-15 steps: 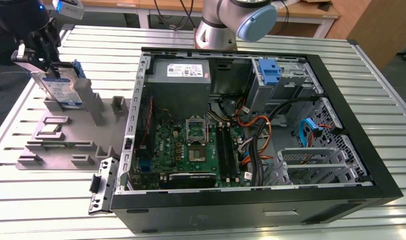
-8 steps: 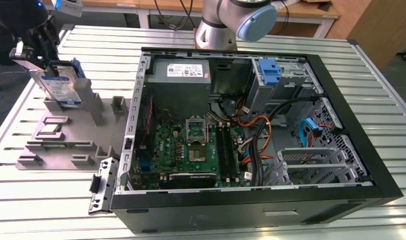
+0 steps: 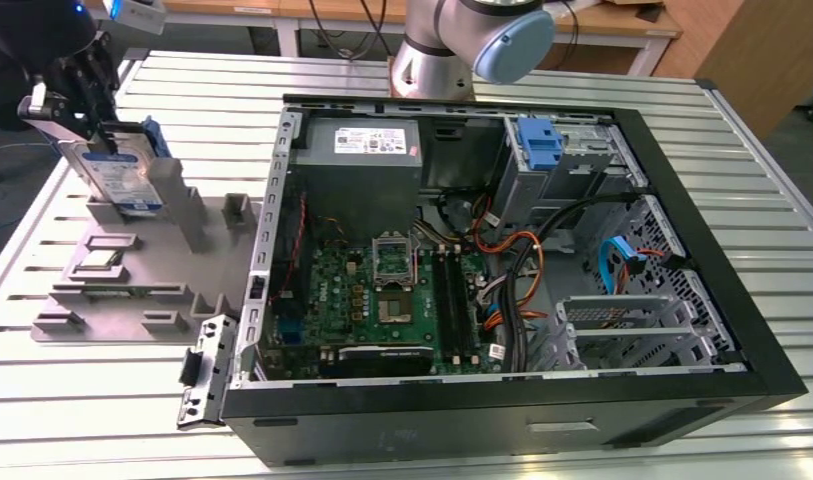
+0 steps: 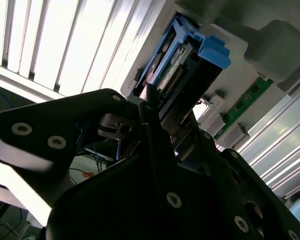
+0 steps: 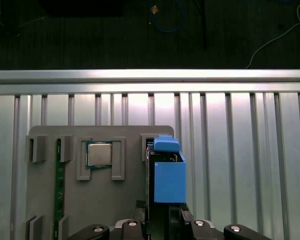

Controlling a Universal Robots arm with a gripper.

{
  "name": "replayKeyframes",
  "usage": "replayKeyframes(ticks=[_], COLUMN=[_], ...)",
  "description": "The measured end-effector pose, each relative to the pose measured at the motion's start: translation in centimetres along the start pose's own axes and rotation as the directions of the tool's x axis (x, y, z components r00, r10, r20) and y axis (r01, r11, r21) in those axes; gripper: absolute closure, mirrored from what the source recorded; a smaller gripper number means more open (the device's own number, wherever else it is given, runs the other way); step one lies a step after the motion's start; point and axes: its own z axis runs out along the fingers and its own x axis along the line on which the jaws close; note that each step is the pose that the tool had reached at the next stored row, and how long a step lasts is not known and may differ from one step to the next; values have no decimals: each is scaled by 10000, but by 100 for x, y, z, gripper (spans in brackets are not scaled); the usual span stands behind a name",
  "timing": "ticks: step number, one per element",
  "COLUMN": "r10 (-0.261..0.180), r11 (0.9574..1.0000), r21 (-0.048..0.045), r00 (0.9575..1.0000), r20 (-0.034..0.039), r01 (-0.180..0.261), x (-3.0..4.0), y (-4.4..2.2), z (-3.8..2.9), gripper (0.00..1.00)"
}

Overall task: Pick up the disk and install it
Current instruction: 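Pick up the disk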

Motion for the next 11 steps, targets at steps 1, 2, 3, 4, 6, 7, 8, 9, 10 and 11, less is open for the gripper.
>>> replayKeyframes(ticks=[1,2,3,4,6,7,8,9,10,11], r10=[0,0,0,1,1,1,1,1,2,1], r11=[10000,10000,10000,10000,10000,10000,10000,10000,10000,10000], r21=[-1,0,0,0,0,0,0,0,-3,-3], r00=[10000,10000,10000,10000,10000,10000,10000,10000,10000,10000], r20=[-2,-4,-6,-8,-12,-14,-15,-17,-19,-19], r01=[0,0,0,-1,-1,-1,-1,-1,-2,-1], x=[0,0,0,0,0,0,0,0,-1,-1], y=[0,0,0,0,0,0,0,0,0,1], z=[0,0,0,0,0,0,0,0,-6,-15], gripper=[65,65,65,65,65,65,65,65,65,65])
